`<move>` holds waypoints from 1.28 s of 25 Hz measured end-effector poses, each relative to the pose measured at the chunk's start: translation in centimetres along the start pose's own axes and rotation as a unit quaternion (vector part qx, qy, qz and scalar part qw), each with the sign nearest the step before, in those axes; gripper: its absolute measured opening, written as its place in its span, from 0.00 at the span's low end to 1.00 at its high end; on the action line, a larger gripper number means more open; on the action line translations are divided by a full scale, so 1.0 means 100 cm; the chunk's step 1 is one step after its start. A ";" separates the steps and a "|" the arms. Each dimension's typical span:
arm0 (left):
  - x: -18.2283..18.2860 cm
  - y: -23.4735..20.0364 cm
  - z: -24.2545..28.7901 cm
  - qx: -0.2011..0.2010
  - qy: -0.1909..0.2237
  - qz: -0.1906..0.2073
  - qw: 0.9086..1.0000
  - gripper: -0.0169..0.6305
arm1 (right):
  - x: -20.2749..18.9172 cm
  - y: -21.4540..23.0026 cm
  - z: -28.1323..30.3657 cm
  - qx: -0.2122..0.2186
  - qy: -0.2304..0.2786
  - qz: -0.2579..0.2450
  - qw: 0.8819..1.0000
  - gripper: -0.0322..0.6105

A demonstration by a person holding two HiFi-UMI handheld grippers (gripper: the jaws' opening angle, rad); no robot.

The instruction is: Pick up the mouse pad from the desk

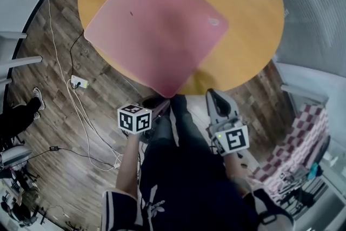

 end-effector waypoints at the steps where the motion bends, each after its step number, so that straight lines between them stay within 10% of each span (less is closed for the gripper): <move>1: 0.001 -0.002 0.002 -0.007 -0.002 -0.005 1.000 0.24 | -0.002 -0.001 0.000 -0.001 -0.002 0.002 1.000 0.05; 10: 0.011 -0.006 0.017 -0.056 -0.027 -0.032 0.998 0.24 | -0.005 0.000 0.002 -0.010 -0.003 0.004 1.000 0.05; 20: 0.014 -0.001 0.018 -0.025 -0.036 -0.011 0.999 0.07 | -0.001 0.007 0.006 -0.010 -0.002 0.000 1.000 0.05; 32: 0.048 0.034 -0.008 -0.025 0.089 0.053 0.994 0.05 | 0.015 0.009 0.007 -0.018 0.012 -0.003 1.000 0.05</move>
Point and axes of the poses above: the fingertips, and each gripper's own axes: z forward along the fingers, y to its right, x out of its top, the point moved 9 cm from there along -z, backward along the fingers, and after that the axes turned 3 degrees about -x, right-handed, at the moved point
